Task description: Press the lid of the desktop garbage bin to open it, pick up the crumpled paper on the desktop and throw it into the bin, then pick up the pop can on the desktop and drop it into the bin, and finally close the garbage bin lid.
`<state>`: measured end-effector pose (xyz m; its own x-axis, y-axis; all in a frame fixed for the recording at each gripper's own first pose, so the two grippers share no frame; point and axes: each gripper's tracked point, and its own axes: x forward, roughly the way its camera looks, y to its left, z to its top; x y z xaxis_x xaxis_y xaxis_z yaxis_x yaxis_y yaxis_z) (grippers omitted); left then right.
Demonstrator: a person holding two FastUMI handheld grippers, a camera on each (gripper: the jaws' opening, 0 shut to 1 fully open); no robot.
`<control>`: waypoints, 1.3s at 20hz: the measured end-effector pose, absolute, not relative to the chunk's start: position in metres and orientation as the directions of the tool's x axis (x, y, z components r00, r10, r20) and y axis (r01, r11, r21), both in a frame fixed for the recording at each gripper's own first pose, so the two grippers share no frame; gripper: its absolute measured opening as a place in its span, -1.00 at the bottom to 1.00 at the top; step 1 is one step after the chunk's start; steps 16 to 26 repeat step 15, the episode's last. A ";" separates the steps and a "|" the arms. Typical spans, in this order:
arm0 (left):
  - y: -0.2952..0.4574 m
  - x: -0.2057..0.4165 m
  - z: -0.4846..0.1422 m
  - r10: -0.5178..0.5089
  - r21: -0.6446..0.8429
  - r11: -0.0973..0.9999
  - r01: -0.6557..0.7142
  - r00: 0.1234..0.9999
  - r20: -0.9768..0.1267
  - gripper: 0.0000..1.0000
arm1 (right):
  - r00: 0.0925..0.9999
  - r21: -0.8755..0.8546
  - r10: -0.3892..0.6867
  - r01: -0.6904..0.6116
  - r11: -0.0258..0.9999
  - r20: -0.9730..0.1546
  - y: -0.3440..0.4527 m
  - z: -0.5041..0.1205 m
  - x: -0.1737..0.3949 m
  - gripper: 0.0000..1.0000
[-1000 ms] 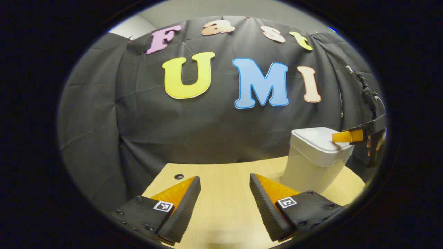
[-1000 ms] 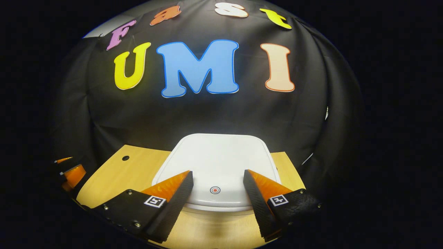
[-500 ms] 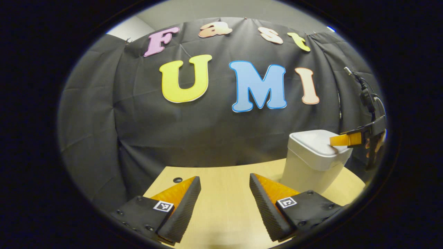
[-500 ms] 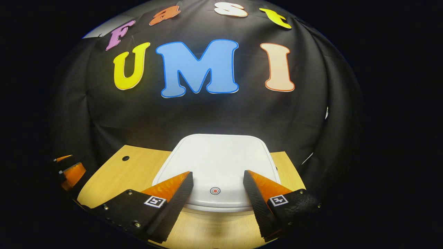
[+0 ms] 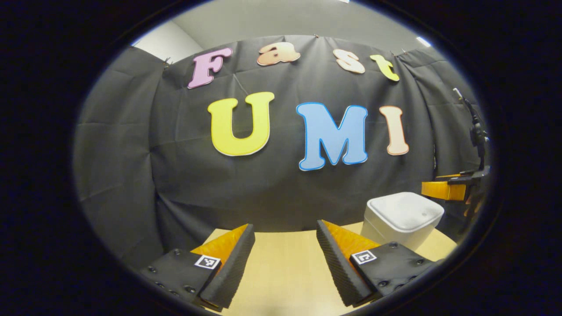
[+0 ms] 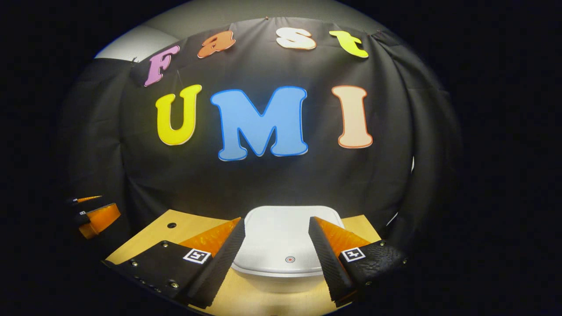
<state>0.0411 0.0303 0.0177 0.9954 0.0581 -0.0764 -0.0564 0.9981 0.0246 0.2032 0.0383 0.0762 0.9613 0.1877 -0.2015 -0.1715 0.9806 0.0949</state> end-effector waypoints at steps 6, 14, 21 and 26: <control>0.029 0.039 0.055 0.065 0.010 0.998 -0.065 0.997 -0.037 1.00 | 0.986 0.055 0.144 -0.140 0.989 -0.084 0.041 0.130 0.193 0.85; 0.055 0.019 0.060 0.128 -0.004 0.992 -0.128 0.992 -0.016 1.00 | 0.982 0.013 0.173 -0.172 0.985 -0.075 0.059 0.126 0.194 0.85; 0.058 0.016 0.061 0.135 -0.002 0.991 -0.135 0.991 -0.011 1.00 | 0.981 0.020 0.177 -0.176 0.984 -0.079 0.062 0.124 0.194 0.85; 0.058 0.016 0.061 0.135 -0.002 0.991 -0.135 0.991 -0.011 1.00 | 0.981 0.020 0.177 -0.176 0.984 -0.079 0.062 0.124 0.194 0.85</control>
